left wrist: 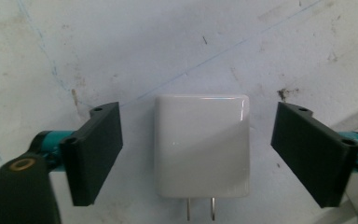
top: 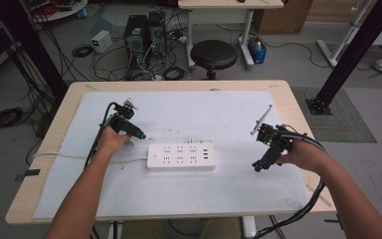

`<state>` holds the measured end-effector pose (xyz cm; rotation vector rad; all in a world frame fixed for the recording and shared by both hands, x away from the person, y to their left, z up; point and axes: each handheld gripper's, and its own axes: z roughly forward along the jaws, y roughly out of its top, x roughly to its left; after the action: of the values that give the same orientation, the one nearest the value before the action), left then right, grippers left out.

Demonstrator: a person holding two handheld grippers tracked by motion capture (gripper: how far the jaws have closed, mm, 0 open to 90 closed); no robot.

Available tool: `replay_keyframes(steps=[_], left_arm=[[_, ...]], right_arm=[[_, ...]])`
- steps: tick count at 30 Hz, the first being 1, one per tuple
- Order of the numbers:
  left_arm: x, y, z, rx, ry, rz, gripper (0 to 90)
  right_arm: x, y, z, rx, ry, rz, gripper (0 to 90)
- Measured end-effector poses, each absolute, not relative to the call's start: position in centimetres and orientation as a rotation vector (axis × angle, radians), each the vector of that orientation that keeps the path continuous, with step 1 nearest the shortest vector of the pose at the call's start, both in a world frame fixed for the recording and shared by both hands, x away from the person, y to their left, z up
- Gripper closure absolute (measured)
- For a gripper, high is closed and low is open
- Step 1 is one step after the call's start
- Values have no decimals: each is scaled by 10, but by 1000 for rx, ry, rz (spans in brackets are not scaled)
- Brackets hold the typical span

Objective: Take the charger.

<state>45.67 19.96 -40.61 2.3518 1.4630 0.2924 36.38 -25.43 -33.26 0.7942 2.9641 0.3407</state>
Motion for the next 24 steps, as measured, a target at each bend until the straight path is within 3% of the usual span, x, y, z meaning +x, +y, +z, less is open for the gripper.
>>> replay_keyframes(steps=[9, 13, 14, 15, 24], left_arm=[[458, 202, -417, 2366, 1495, 283, 262], [458, 202, -417, 2366, 1470, 264, 327], [458, 202, -417, 2358, 1463, 251, 399], [458, 201, -416, 2362, 1452, 248, 410], [455, 203, -413, 2375, 1427, 318, 425]], right_arm=[[364, -255, -333, 788, 2972, 337, 8], [364, -254, -333, 787, 2972, 338, 8], [364, -254, -334, 789, 2973, 333, 8], [364, -254, -334, 789, 2973, 333, 8], [365, -253, -336, 778, 2978, 325, 9]])
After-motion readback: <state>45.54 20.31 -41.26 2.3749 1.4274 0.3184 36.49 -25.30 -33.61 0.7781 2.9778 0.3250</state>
